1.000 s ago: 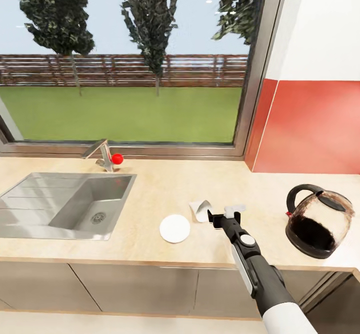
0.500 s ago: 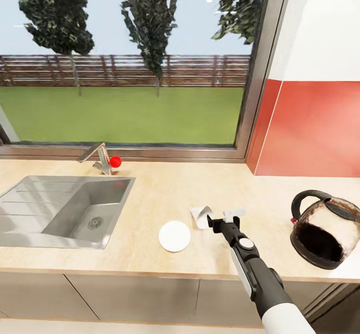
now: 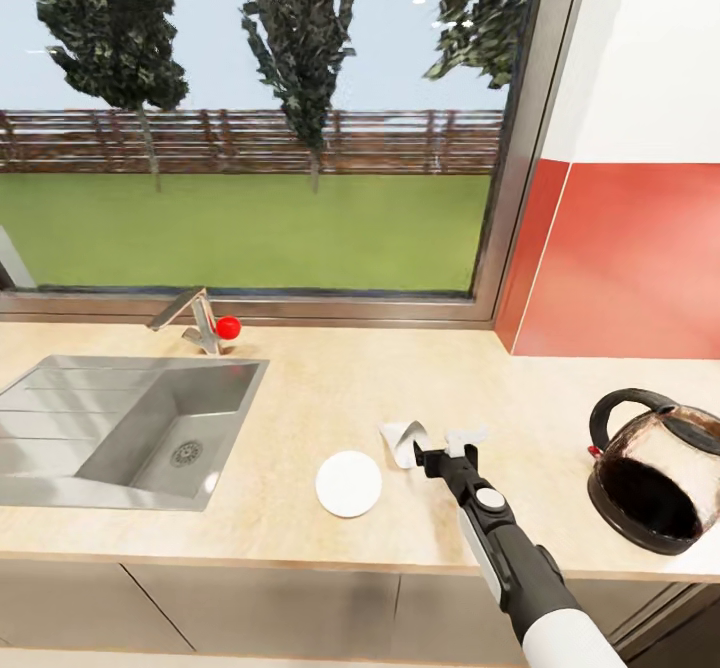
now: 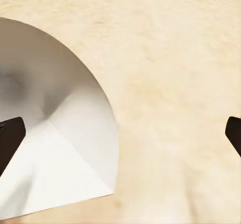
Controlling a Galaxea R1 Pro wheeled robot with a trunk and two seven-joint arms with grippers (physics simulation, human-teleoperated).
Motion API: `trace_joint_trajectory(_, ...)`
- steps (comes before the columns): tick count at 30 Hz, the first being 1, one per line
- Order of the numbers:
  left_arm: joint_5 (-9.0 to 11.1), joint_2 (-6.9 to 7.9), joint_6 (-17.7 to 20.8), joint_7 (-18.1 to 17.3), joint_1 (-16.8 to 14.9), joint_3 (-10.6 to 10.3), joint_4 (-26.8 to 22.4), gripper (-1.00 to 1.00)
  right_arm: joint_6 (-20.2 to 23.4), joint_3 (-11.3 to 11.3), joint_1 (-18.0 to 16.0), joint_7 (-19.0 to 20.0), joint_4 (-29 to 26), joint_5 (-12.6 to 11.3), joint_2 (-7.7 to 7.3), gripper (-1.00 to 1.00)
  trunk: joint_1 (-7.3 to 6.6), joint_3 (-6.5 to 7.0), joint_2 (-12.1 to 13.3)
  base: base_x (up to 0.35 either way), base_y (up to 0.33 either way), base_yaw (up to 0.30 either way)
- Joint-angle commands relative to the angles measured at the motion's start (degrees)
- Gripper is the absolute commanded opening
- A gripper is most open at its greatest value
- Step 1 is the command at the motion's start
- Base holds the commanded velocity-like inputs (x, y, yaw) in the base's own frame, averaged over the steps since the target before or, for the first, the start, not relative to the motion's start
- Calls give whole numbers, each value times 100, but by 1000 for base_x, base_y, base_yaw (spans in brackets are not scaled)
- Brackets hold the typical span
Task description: Set up a coffee station on the kitchen countertop: keep the coffee maker on the countertop, move the bottle of coffee from the kitchen shelf to the counter next to the coffee maker, place a paper coffee filter on top of the coffee maker, put the saucer next to the coffee maker with the coffee cup on the saucer, and place the electric kettle next to the coffee maker.
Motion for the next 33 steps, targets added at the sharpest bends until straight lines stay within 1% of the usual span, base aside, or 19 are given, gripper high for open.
trace_joint_trajectory(1,54,0,6,7,-2,5,-5,100,-13,3,-3,5,23,31,1,100,5,-12,-11,145,0,0)
trace_joint_trajectory(7,54,0,7,14,-2,5,-5,100,-61,8,-3,5,61,32,3,100,5,-12,-11,52,12,0)
trace_joint_trajectory(16,62,8,8,14,-2,7,-5,100,-62,14,-3,11,83,34,5,100,5,-12,-11,124,80,0)
trace_joint_trajectory(26,63,8,8,14,-2,10,-5,100,-71,25,-3,14,268,26,10,100,5,-12,-11,18,6,0)
trace_joint_trajectory(33,63,8,8,14,-2,14,-5,100,-71,34,-3,14,320,25,10,100,5,-12,-11,62,95,0)
